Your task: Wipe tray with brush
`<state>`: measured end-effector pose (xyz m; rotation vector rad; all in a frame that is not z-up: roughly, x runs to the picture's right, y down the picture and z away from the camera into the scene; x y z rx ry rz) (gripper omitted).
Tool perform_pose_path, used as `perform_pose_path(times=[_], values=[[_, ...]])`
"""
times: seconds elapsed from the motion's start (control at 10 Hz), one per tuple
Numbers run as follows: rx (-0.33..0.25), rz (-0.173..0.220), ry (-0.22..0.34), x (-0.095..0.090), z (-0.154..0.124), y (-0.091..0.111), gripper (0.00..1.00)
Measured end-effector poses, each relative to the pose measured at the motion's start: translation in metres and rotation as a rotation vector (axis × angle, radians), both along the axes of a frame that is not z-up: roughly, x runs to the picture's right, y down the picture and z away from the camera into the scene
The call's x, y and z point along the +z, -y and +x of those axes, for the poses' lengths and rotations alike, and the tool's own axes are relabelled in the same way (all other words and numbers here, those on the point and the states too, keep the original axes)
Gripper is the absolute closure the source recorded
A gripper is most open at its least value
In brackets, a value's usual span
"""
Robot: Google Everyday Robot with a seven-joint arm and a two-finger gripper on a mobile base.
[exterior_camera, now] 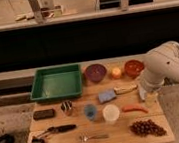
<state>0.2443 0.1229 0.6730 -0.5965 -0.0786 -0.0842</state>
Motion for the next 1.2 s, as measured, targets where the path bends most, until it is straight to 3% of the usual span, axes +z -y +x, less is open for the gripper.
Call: perform_pose_path(times=[0.7, 1.2], values=[[-0.065, -0.021, 0.112, -0.010, -0.035, -0.017, 0.20], [-0.131, -0.035, 0.203, -0.016, -0.096, -0.033, 0.20]])
